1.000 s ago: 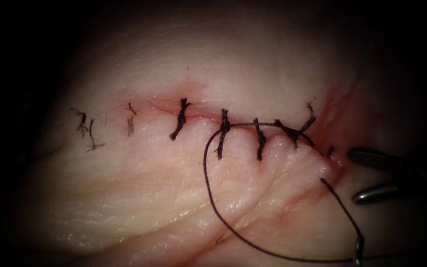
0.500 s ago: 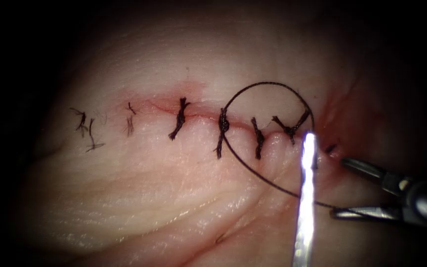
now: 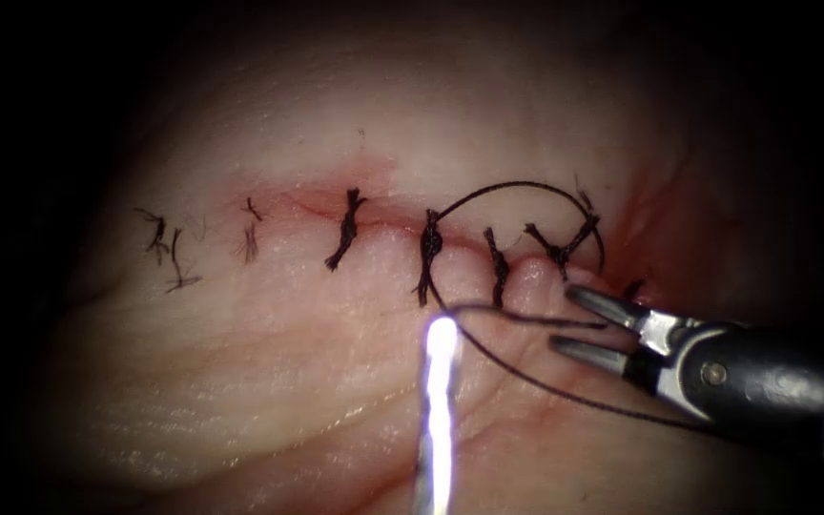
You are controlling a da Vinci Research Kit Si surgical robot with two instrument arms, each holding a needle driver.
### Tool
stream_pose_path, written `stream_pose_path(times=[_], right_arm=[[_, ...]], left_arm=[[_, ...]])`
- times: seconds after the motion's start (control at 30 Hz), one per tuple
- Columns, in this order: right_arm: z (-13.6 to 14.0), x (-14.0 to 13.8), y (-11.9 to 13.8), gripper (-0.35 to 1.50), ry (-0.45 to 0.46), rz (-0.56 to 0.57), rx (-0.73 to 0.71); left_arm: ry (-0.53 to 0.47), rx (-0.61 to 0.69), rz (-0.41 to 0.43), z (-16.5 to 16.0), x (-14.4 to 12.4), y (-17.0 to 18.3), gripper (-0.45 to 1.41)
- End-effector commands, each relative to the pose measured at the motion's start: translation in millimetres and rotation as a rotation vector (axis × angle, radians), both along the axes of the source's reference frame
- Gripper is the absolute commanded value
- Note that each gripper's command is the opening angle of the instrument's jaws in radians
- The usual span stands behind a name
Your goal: Wound Closure
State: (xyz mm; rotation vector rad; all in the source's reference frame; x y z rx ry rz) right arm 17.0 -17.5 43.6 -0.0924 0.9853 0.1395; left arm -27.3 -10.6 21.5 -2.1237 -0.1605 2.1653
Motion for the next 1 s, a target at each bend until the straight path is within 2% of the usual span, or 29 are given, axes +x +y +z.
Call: stream_pose_path(times=[0.03,0.07,0.1,0.17,0.23,0.43,0.53,0.63,0.87,0.9,1.0], right_arm=[[0.2,0.2,0.0,0.74,-0.012,0.010,-0.006],[0.0,-0.1,-0.3,0.12,-0.016,-0.005,0.000],[-0.2,-0.4,-0.5,-0.35,-0.015,-0.031,-0.001],[-1.2,-0.7,-1.0,-0.35,-0.018,-0.039,-0.003],[-2.6,-0.4,-2.0,-0.35,0.018,-0.059,0.000],[-7.0,1.4,-4.0,-0.35,0.009,-0.092,0.028],[-9.4,2.9,-5.0,-0.35,0.054,-0.120,0.041],[-11.5,4.4,-6.1,-0.35,0.091,-0.146,0.053],[-16.7,7.9,-8.4,-0.35,0.173,-0.182,0.089],[-18.2,8.9,-9.1,-0.35,0.198,-0.199,0.100],[-19.9,9.7,-9.6,-0.35,0.244,-0.221,0.108]], left_arm=[[-0.002,0.000,-0.002,0.3,-0.3,0.0,-0.45],[-0.004,0.000,-0.004,0.3,-0.2,0.0,-0.45],[-0.003,0.000,-0.004,0.3,-0.1,0.1,-0.45],[-0.005,0.003,-0.010,0.4,0.0,0.4,-0.45],[0.003,0.010,-0.033,0.8,0.0,1.2,-0.45],[0.022,0.040,-0.103,2.4,0.2,4.9,-0.45],[0.091,0.056,-0.181,3.9,0.5,7.1,-0.45],[0.138,0.061,-0.216,5.3,0.7,8.4,-0.45],[0.209,0.067,-0.266,8.0,1.2,11.4,-0.45],[0.217,0.076,-0.276,8.4,1.3,12.0,-0.45],[0.223,0.083,-0.283,9.0,1.7,12.5,-0.45]])
